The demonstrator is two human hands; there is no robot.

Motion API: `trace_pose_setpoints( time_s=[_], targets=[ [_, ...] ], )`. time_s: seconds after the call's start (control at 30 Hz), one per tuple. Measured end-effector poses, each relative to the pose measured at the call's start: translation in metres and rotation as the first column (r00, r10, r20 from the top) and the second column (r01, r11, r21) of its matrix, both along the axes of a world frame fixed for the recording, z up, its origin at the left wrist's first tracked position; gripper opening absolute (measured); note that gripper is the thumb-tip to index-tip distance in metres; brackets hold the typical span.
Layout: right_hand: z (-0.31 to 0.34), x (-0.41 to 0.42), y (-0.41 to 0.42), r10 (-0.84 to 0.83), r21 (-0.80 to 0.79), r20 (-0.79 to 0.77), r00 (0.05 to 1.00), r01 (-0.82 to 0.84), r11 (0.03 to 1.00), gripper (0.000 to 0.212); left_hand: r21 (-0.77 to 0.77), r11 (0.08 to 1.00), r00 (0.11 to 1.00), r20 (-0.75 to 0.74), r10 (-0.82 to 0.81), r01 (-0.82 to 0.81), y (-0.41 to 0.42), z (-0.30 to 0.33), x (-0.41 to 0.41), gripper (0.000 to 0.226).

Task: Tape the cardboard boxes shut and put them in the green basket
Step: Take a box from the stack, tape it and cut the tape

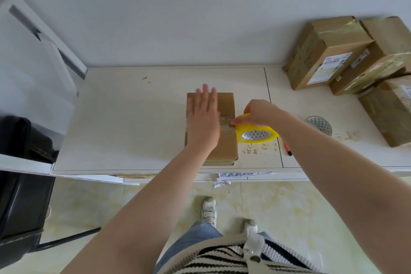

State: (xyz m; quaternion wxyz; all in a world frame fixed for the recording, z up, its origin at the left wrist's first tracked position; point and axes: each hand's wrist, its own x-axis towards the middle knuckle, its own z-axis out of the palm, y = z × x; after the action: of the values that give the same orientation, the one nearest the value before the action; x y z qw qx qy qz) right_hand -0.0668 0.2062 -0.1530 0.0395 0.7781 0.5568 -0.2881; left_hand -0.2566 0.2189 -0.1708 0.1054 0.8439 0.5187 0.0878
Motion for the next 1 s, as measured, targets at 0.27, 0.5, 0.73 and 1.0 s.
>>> trace_pose_setpoints(
  time_s=[0.27, 0.5, 0.73, 1.0],
  targets=[
    [-0.003, 0.030, -0.022, -0.003, 0.058, -0.220, 0.975, 0.016, 0.998, 0.053, -0.058, 0.995, 0.982, -0.169, -0.085, 0.077, 0.001, -0.020, 0.010, 0.084],
    [-0.001, 0.029, -0.018, -0.022, 0.074, 0.026, 0.999, 0.020, 0.997, 0.066, -0.061, 0.997, 0.979, -0.197, -0.055, 0.044, 0.004, -0.021, 0.005, 0.088],
    [-0.007, 0.032, -0.025, -0.153, 0.167, -0.211, 0.965, 0.190, 0.967, 0.059, -0.062, 0.997, 0.974, -0.218, -0.063, 0.050, 0.006, -0.019, 0.002, 0.091],
    [-0.053, 0.063, -0.098, -0.581, 0.376, -0.055, 0.812, 0.555, 0.742, 0.031, -0.070, 0.996, 0.976, -0.206, -0.069, 0.056, 0.006, -0.019, 0.003, 0.089]
  ],
)
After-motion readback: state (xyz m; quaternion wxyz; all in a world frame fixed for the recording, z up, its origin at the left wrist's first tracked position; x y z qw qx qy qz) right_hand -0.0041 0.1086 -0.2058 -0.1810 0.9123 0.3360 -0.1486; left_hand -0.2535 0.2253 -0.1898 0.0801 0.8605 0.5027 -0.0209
